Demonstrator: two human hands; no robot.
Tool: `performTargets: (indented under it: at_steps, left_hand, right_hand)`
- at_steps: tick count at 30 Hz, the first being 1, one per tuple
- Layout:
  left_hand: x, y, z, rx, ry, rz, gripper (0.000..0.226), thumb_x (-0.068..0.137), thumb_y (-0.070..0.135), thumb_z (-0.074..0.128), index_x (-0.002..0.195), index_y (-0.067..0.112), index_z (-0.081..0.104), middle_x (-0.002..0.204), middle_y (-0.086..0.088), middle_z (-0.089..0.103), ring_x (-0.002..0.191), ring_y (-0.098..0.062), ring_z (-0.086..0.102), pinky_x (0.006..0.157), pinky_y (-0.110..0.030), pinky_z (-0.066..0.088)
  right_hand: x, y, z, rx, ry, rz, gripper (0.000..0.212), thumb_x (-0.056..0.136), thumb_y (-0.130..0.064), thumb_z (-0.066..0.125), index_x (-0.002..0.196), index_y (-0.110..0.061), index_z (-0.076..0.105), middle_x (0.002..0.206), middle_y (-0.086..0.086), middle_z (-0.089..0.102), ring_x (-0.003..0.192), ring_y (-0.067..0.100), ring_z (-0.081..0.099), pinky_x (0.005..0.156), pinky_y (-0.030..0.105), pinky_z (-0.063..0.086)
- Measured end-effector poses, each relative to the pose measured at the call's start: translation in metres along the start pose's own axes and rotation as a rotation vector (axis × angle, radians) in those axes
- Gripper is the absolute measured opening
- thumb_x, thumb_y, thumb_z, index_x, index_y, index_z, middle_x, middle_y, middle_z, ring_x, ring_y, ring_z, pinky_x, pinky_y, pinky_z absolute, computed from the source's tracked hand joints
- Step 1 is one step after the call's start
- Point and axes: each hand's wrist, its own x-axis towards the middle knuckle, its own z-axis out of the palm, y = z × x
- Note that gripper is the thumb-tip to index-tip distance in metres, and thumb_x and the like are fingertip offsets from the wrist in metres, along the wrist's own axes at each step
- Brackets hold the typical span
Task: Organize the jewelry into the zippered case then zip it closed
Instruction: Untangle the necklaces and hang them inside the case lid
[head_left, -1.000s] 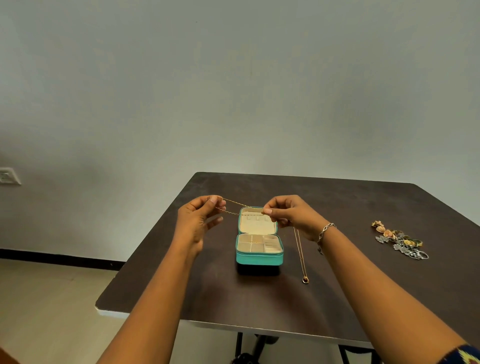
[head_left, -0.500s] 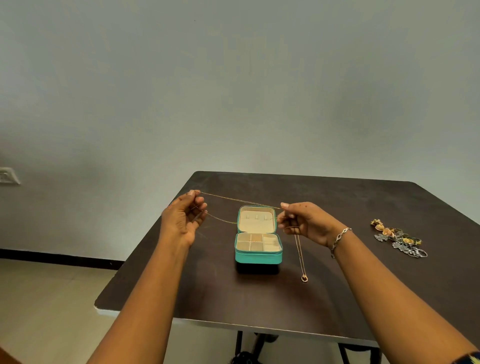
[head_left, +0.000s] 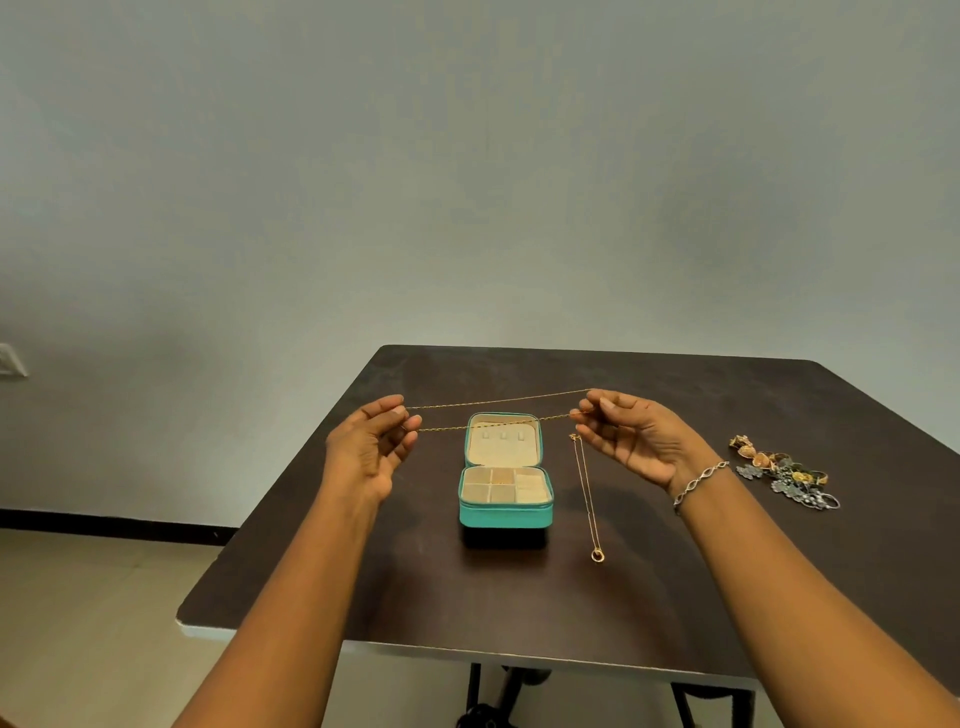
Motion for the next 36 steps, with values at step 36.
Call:
performTargets:
  at_steps: [36]
  left_hand:
    - [-0.079,-0.127,0.062,1.159,-0.602,0.425,0.008,0.081,0.007,0.066,0.089,0.008,0.066,0.082,-0.005,0.067,0.071,-0.012,0.062,0.067,-0.024,0.052]
  right_hand:
    - [0.009,-0.075,-0.081,-0.728,0.359,-0.225,0.014,0.087,0.003,0.054,0.076,-0.001,0.061,0.069,0.010,0.058,0.062,0.018,0.055,0.048,0.015,0.052]
